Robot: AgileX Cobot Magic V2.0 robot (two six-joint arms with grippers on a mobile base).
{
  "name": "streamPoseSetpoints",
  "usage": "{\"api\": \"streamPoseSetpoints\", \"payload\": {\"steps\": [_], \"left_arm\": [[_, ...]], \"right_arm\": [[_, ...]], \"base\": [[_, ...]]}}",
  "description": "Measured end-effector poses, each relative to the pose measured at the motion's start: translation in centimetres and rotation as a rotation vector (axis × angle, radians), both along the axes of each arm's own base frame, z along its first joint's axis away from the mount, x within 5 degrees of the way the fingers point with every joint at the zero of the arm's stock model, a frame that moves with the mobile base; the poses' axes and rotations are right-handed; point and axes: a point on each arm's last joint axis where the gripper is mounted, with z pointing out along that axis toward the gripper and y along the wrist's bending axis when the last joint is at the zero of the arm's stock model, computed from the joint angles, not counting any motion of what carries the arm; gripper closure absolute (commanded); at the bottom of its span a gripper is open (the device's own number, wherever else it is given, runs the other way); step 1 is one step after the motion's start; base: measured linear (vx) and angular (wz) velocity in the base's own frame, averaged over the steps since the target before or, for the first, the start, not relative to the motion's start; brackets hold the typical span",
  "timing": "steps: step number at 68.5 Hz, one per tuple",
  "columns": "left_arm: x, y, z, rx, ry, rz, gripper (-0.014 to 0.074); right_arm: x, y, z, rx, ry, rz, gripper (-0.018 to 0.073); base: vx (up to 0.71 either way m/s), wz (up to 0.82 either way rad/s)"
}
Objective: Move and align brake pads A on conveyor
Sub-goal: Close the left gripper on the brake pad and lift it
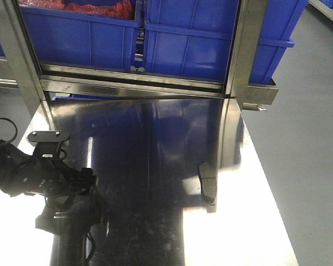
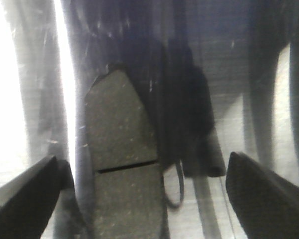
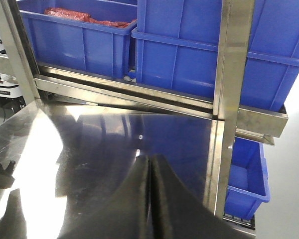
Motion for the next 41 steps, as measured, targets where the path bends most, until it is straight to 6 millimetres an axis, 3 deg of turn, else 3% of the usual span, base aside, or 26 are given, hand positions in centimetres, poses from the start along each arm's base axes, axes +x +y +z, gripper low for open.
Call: {"api": "streamPoseSetpoints", "payload": {"steps": [20, 41], "left_arm": [[0.15, -0.06, -0.09, -0.002, -0.004, -0.002, 0.0066], [0.15, -0.07, -0.09, -0.003, -0.005, -0.002, 0.0320]], "right_arm": [[0.00, 0.00, 0.00, 0.000, 0.000, 0.000, 0.0562], [0.00, 0.00, 0.00, 0.000, 0.000, 0.000, 0.0562]], "base": [[0.00, 0.00], [0.00, 0.00]]}}
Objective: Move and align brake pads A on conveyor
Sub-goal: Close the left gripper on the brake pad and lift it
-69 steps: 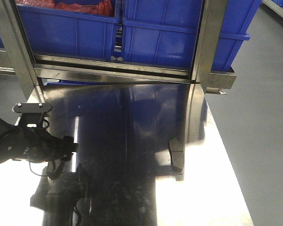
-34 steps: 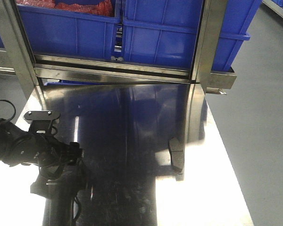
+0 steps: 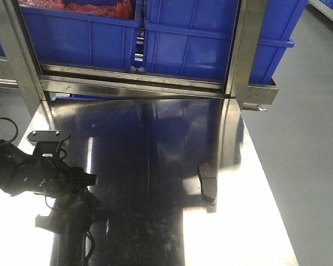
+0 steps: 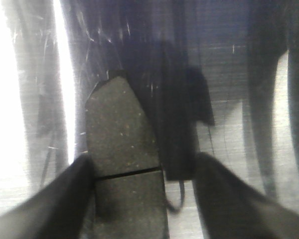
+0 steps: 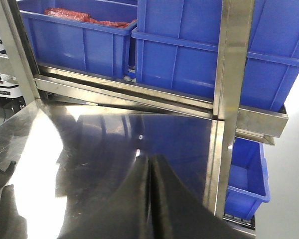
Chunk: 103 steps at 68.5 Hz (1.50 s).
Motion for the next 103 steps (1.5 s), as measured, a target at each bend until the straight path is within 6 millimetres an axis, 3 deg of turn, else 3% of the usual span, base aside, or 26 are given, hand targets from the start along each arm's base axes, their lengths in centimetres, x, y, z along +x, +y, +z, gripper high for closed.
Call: {"api": "streamPoseSetpoints", "payload": {"steps": [22, 37, 52, 60, 86, 103], "left_arm": [[0.0, 0.0, 0.0, -0.002, 0.001, 0.004, 0.0474], [-0.1, 0.1, 0.4, -0.002, -0.002, 0.007, 0.0482], [-1.1, 0.4, 4.6, -0.038, -0.123, 0.009, 0.0478], [-2.9, 0.9, 6.7, -0.056, -0.187, 0.008, 0.0478], [-12.2, 4.1, 12.9, -0.087, -0.397, 0.028, 0.0478], [-15.6, 5.4, 15.1, -0.093, -0.497, 0.048, 0.0478]], "right_arm": [[0.0, 0.0, 0.0, 0.000, 0.000, 0.000, 0.0562], [0.0, 0.0, 0.0, 0.000, 0.000, 0.000, 0.0562], [0.0, 0.0, 0.0, 0.000, 0.000, 0.000, 0.0562], [0.0, 0.0, 0.0, 0.000, 0.000, 0.000, 0.0562], [0.0, 0.0, 0.0, 0.000, 0.000, 0.000, 0.0562], [0.0, 0.0, 0.0, 0.000, 0.000, 0.000, 0.0562]], "base": [[0.00, 0.00], [0.00, 0.00], [0.00, 0.00], [0.00, 0.00], [0.00, 0.00], [0.00, 0.00]]}}
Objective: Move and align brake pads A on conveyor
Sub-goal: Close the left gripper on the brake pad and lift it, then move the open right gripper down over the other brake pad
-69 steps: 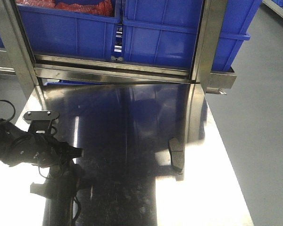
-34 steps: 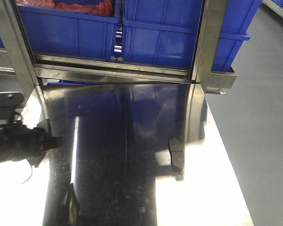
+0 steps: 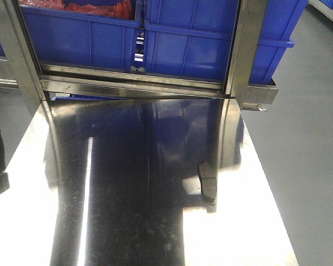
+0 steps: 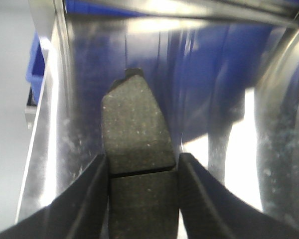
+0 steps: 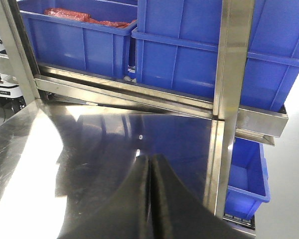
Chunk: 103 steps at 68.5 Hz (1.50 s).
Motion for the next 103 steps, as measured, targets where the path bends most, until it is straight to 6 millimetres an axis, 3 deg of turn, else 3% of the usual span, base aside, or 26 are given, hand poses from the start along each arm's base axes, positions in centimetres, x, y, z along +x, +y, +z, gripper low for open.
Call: {"api": "streamPoseSetpoints", "payload": {"steps": [16, 79, 89, 103], "left_arm": [[-1.2, 0.4, 1.0, -0.012, -0.067, 0.001, 0.0478], [-1.3, 0.5, 1.0, -0.008, -0.061, 0.003, 0.0478], [-1.3, 0.5, 1.0, -0.008, -0.061, 0.003, 0.0478], [-1.3, 0.5, 1.0, -0.007, -0.061, 0.003, 0.0478]], "right_arm": [[0.0, 0.0, 0.0, 0.000, 0.000, 0.000, 0.0562], [0.0, 0.0, 0.0, 0.000, 0.000, 0.000, 0.0554], [0.0, 0.0, 0.0, 0.000, 0.000, 0.000, 0.0424], [0.0, 0.0, 0.0, 0.000, -0.001, 0.000, -0.0016]], "base": [[0.00, 0.00], [0.00, 0.00], [0.00, 0.00], [0.00, 0.00]]}}
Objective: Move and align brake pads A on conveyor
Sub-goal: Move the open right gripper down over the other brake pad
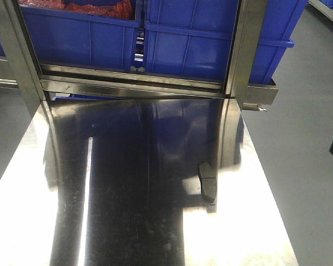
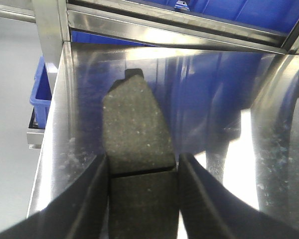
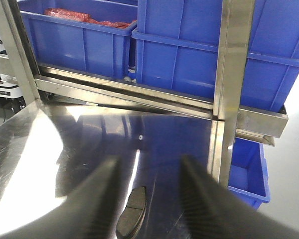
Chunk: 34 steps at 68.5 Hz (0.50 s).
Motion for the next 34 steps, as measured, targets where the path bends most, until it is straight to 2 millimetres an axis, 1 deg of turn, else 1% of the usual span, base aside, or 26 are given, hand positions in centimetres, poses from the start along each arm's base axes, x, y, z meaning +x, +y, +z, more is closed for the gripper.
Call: {"api": "streamPoseSetpoints", "payload": {"steps": [6, 8, 18, 26, 34], "left_arm": [[0.0, 0.0, 0.0, 0.000, 0.000, 0.000, 0.0478], [0.0, 0.0, 0.0, 0.000, 0.000, 0.000, 0.0478], [0.0, 0.0, 0.0, 0.000, 0.000, 0.000, 0.0478], [0.0, 0.0, 0.0, 0.000, 0.000, 0.000, 0.0478], [0.0, 0.0, 0.0, 0.000, 0.000, 0.000, 0.0478]], "right_arm": [[0.0, 0.0, 0.0, 0.000, 0.000, 0.000, -0.0144], [0.0, 0.0, 0.0, 0.000, 0.000, 0.000, -0.0169], [0.0, 0.0, 0.0, 0.002, -0.001, 0.000, -0.0160], [0.1, 0.1, 0.0, 0.021, 0.008, 0.003, -0.0137], [1.4, 0.5, -0.4, 0.013, 0.090, 0.013, -0.0132]], "base": [[0.00, 0.00], [0.00, 0.00], [0.00, 0.00], [0.00, 0.00], [0.00, 0.00]]}}
